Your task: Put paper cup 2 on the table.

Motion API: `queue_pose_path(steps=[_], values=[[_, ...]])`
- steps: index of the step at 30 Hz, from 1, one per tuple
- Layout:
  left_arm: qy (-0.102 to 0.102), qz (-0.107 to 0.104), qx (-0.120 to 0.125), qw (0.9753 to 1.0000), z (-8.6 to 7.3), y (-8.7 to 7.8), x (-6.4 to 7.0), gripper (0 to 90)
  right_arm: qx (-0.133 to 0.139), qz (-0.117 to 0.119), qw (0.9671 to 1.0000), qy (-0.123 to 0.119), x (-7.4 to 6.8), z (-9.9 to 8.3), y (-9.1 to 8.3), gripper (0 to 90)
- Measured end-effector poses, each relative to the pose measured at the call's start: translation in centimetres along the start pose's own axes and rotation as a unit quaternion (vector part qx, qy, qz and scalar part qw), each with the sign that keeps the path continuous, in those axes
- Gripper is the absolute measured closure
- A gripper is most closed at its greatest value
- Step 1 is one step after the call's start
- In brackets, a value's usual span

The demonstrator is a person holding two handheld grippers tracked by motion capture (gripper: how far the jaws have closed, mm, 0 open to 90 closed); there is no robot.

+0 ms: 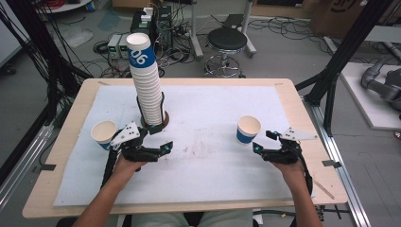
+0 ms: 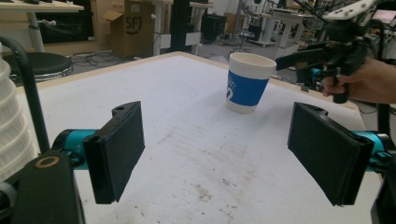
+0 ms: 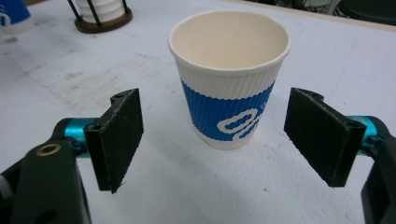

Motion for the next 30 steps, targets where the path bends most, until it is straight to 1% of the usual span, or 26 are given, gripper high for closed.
queue_pose_path(steps=[3, 4, 6, 8, 10, 14, 18, 21, 22, 23, 24, 25, 30], values=[[-0.008, 0.008, 0.007, 0.9999, 0.2, -0.1, -0.2, 17.8, 0.022, 0.002, 0.9998, -0.004, -0.7, 0.1, -1.3, 20.3], [-0.010, 0.010, 0.008, 0.9999, 0.3, -0.2, -0.3, 17.7, 0.033, 0.002, 0.9994, -0.007, -1.2, 0.3, -1.9, 20.3], [-0.011, 0.015, 0.011, 0.9998, 0.3, -0.3, -0.4, 17.5, 0.049, 0.003, 0.9986, -0.018, -1.8, 0.6, -2.8, 20.3], [-0.013, 0.017, 0.013, 0.9997, 0.4, -0.3, -0.5, 17.3, 0.062, 0.008, 0.9978, -0.020, -2.4, 0.9, -3.4, 20.3], [-0.010, 0.020, 0.016, 0.9996, 0.5, -0.3, -0.6, 17.4, 0.069, 0.015, 0.9973, -0.023, -2.8, 1.1, -3.7, 20.3], [-0.006, 0.026, 0.021, 0.9994, 0.8, -0.6, -0.8, 17.4, 0.066, 0.022, 0.9969, -0.035, -3.7, 1.7, -3.8, 20.3], [-0.005, 0.029, 0.024, 0.9993, 0.9, -1.3, -1.0, 17.3, 0.068, 0.030, 0.9966, -0.035, -4.3, 2.1, -3.5, 20.3], [-0.007, 0.031, 0.028, 0.9991, 1.0, -1.8, -1.0, 17.4, 0.067, 0.032, 0.9965, -0.038, -4.5, 2.2, -3.3, 20.3], [-0.006, 0.034, 0.028, 0.9990, 1.0, -2.0, -1.1, 17.4, 0.066, 0.032, 0.9967, -0.034, -4.6, 2.2, -3.2, 20.3], [-0.003, 0.034, 0.030, 0.9990, 1.1, -2.1, -1.1, 17.4, 0.068, 0.032, 0.9964, -0.038, -4.6, 2.2, -3.2, 20.3], [-0.007, 0.035, 0.031, 0.9989, 1.1, -2.2, -1.1, 17.4, 0.066, 0.032, 0.9967, -0.035, -4.8, 2.2, -3.1, 20.3], [-0.004, 0.035, 0.031, 0.9989, 1.2, -2.3, -1.1, 17.4, 0.066, 0.032, 0.9966, -0.037, -4.8, 2.2, -3.1, 20.3], [-0.004, 0.034, 0.031, 0.9989, 1.1, -2.6, -1.1, 17.5, 0.067, 0.034, 0.9965, -0.036, -5.0, 2.1, -2.9, 20.3]])
Point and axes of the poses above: each handheld gripper's, and its own axes: y roughly forward along the jaws, z roughly out of its top, x roughly to its right, the point moved 4 cm from there along y, roughly forward along the jaws, and after that the axes turned 10 degrees about z, right-handed, at the moved point
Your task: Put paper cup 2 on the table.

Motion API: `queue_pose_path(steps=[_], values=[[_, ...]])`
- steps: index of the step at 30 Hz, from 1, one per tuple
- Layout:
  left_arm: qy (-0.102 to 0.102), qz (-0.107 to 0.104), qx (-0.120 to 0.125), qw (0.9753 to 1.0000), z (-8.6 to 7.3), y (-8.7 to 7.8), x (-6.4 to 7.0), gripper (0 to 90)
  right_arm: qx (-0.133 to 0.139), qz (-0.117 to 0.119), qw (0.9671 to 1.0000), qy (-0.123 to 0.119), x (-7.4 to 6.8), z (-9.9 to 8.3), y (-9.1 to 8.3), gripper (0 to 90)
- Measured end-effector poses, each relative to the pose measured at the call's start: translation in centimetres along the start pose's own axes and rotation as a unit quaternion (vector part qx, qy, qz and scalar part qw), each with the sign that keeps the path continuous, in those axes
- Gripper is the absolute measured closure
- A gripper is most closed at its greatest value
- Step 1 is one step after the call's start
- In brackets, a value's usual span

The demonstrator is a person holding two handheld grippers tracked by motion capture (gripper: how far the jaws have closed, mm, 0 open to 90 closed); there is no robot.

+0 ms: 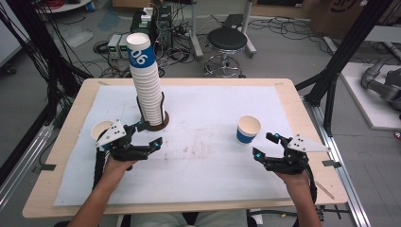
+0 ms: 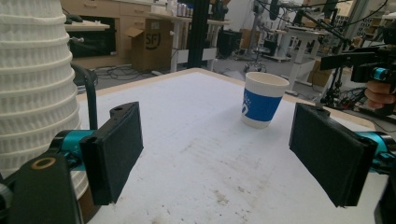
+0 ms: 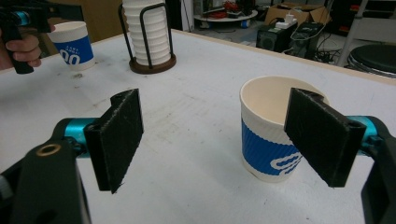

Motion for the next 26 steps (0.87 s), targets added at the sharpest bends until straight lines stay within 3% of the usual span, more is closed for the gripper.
queue_pose_path(steps=[26], values=[[0.001, 0.001, -0.002, 1.0000, -0.17, 0.05, 0.15, 17.4, 0.006, 0.000, 1.0000, -0.003, 0.14, -0.15, 0.09, 20.3]])
Point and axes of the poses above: each handheld gripper's, and its own axes: y roughly forward along the jaws, z roughly out of its top, x roughly to its right, the point moved 4 cm from there along y, roughly forward along the jaws, and after that the axes turned 10 degrees about z, right-handed, at the moved point
